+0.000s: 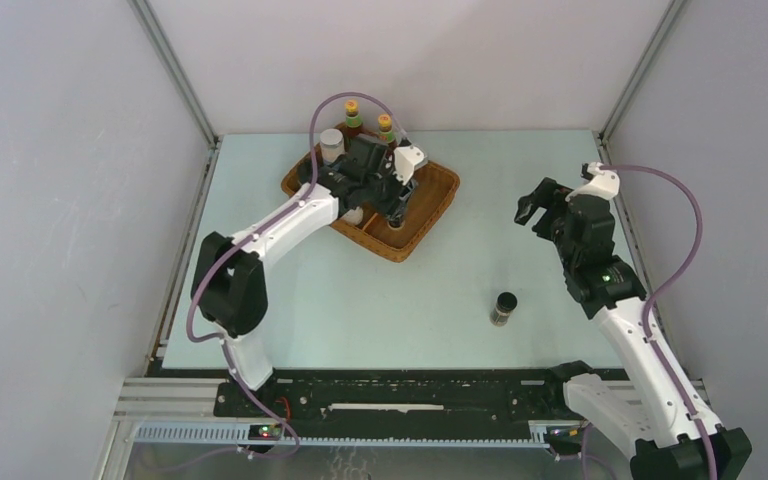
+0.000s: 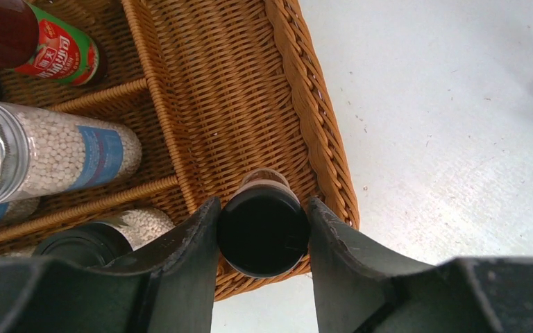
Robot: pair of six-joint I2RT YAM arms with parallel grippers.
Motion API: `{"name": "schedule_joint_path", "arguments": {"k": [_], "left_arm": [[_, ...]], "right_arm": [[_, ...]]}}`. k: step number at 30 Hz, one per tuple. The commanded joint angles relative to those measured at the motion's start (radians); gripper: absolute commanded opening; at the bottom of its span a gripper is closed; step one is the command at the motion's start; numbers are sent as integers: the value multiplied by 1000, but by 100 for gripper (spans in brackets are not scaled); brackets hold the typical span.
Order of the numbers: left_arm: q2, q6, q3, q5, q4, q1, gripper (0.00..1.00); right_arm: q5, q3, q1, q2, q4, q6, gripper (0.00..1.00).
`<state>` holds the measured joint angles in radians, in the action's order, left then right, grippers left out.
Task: Organize the condiment bottles
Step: Place the bottle in the storage box.
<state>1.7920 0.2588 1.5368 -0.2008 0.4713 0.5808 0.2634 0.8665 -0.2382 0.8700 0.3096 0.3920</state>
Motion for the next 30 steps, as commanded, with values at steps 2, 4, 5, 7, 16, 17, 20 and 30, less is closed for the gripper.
{"name": "schedule_joint_path", "arguments": {"k": [2,4,5,7,16,17,20,30], "left_arm": [[18,-30,-14,-46,-91,-21,0],[30,-32,-8,-51,-93,-25,0],[36,-32,-7,-55,-95,-27,0],[44,-32,-6,-57,-100,-31,0],[78,-36,-10,-70,-120,-44,0],[81,-36,-10,-72,-122,-46,0],[92,-35,-7,-72,-125,-48,0],[115,-36,-4,-75,-136,-55,0]], "right_arm": [[42,-3,-25,10,-27,-5,89],[48,-3,-30,11,-25,-6,89],[50,-3,-31,13,-24,-5,88],[53,-3,-34,14,-24,-7,89],[65,-3,-54,29,-27,-7,89],[66,-3,-57,33,-29,-7,89],[72,-3,-67,39,-29,-7,89],[82,-21,-84,40,-34,-10,89]]}}
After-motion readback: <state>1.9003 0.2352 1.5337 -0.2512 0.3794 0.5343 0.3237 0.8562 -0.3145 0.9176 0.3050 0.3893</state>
